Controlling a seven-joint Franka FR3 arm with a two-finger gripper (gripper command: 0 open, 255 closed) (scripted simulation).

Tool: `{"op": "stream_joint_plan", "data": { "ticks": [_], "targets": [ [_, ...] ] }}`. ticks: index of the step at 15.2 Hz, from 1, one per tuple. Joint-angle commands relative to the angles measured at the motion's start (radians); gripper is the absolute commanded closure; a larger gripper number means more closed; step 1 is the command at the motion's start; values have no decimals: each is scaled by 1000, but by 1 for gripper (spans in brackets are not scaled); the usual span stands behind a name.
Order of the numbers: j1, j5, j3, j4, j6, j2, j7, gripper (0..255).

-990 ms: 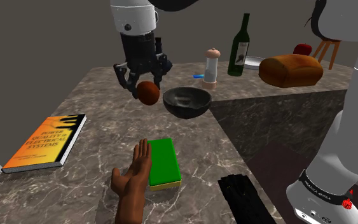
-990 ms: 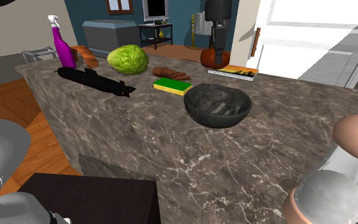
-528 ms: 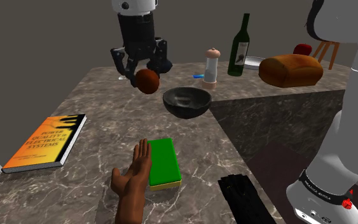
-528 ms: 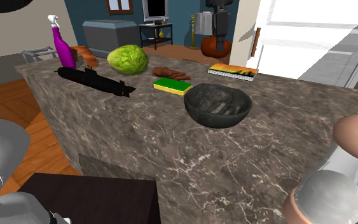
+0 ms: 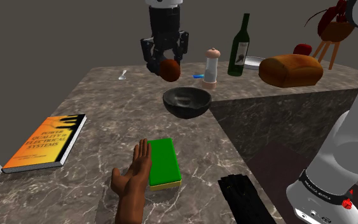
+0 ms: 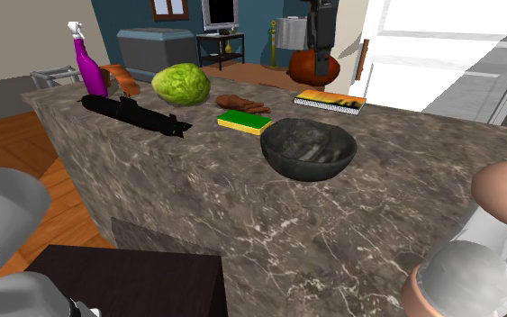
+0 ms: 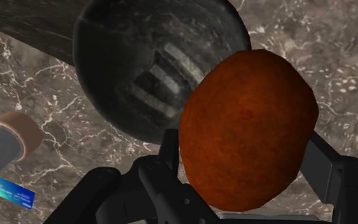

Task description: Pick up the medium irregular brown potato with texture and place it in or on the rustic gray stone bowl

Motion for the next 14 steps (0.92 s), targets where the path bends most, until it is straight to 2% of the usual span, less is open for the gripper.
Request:
{"op": "stream_joint_plan", "data": {
  "ticks": [1, 4, 14],
  "targets": [
    [-32, 35, -28, -64, 21, -61, -60, 255],
    [-71, 75, -79, -144, 42, -142, -151, 255],
    [-68, 86, -85, -306, 180, -169, -146, 255]
  ]
}}
